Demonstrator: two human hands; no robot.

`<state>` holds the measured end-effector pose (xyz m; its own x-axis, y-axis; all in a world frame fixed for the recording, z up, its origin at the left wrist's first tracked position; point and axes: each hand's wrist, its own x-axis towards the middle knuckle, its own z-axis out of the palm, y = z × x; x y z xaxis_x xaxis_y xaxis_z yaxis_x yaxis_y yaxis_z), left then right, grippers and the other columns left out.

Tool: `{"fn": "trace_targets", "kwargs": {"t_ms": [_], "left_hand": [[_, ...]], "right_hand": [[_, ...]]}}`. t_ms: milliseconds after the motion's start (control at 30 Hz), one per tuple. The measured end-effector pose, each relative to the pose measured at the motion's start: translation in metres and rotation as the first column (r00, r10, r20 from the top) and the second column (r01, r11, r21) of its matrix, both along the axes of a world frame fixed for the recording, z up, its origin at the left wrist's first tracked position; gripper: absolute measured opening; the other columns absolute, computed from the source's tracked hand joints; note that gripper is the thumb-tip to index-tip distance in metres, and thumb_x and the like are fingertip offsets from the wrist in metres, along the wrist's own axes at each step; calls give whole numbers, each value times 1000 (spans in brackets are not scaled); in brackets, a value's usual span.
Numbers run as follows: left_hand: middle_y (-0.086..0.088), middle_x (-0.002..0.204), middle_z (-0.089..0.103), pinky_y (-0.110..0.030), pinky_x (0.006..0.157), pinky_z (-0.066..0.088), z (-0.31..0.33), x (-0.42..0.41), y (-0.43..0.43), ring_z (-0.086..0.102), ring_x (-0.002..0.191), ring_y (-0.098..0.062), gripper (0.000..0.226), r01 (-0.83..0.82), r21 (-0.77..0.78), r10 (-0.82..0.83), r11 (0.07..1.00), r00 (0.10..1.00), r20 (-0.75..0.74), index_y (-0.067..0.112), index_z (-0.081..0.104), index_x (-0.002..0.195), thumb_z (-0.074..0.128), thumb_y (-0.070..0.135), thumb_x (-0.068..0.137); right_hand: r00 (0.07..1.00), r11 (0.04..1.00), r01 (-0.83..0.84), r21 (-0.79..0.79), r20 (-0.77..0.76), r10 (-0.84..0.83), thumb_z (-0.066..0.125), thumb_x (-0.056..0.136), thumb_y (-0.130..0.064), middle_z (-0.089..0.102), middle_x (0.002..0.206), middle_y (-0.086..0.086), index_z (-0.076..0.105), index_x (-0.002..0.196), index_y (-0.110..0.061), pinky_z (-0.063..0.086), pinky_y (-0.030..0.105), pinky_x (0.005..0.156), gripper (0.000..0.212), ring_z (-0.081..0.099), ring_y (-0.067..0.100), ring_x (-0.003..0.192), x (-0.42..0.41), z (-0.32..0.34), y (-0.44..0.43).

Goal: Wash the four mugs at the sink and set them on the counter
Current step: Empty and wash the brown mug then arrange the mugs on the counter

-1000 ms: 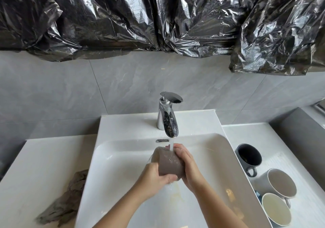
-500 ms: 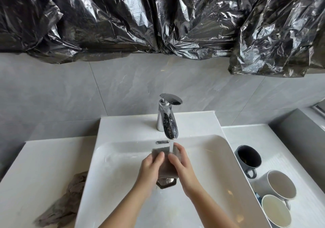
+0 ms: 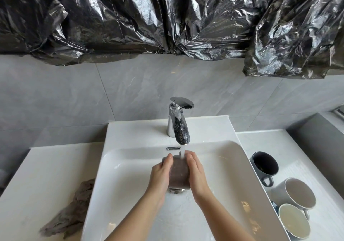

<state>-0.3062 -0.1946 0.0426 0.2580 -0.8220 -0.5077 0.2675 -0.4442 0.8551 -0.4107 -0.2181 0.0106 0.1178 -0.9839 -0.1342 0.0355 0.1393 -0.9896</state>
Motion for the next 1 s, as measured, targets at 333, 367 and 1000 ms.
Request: {"fn": "trace_targets", "kwargs": {"t_ms": [333,367,1000], "left_hand": [[-16,96,73,-40,80,51,-11,13,-5,68,88,-29,48,-288,132,317,949,853,-415,4,69,102,46,46,97],[-16,96,73,-40,80,51,-11,15,-7,67,89,-30,49,-312,136,340,940,828,-447,4,68,103,46,47,97],[-20,108,70,-42,80,51,-3,34,-7,72,89,-27,52,92,-1,-77,996,828,-555,2,61,118,60,36,78]], "right_hand": [[971,901,-234,366,44,235,34,94,-62,61,90,26,66,97,-9,51,33,65,62,59,31,77,-9,2,-20],[960,865,-279,417,94,264,28,96,-63,58,89,29,66,99,-8,54,35,61,67,56,35,74,-9,3,-18],[998,961,-51,271,-32,61,51,100,-27,67,79,3,71,96,-16,45,26,57,24,59,16,66,-13,6,-11]]}}
